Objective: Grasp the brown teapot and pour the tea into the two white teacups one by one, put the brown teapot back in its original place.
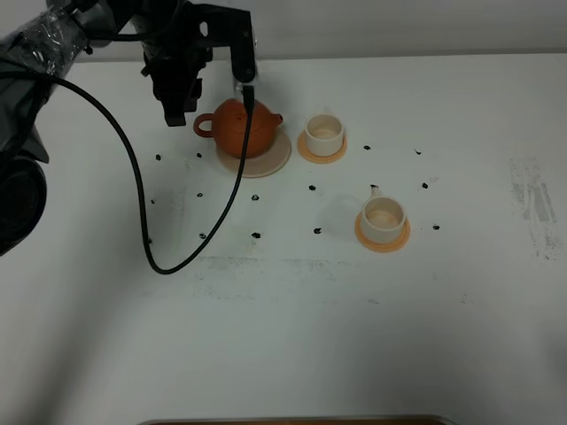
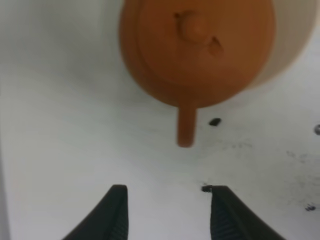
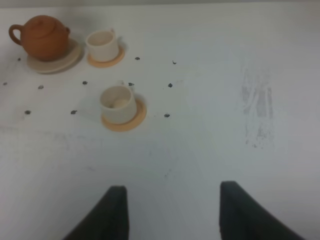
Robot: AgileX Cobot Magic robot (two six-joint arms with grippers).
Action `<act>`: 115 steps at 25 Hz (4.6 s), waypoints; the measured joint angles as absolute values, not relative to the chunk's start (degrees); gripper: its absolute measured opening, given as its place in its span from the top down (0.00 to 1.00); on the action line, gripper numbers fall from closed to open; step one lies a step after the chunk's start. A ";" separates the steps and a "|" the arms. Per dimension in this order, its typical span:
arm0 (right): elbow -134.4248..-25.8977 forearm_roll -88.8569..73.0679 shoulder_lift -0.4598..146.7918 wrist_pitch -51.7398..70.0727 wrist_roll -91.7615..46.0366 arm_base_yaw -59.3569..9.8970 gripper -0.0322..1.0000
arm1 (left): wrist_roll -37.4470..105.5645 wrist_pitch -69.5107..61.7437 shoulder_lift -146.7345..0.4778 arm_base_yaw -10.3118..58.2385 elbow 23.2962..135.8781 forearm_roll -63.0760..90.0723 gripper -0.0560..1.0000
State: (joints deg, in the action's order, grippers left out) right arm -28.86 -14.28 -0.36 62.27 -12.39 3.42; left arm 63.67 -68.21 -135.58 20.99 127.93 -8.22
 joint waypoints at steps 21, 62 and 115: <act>-28.86 -14.28 -0.36 62.27 -12.39 3.42 0.54 | 65.09 -43.88 -125.12 21.24 103.06 -10.04 0.56; -28.86 -14.28 -0.36 62.27 -12.39 3.42 0.54 | 61.88 -44.87 -134.92 23.20 111.12 -14.20 0.56; -28.86 -14.28 -0.36 62.27 -12.39 3.42 0.54 | 62.52 -52.38 -124.86 29.32 111.13 -2.42 0.83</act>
State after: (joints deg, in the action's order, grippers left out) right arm -28.86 -14.28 -0.36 62.27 -12.39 3.42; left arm 62.52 -52.38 -124.86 29.32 111.13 -2.42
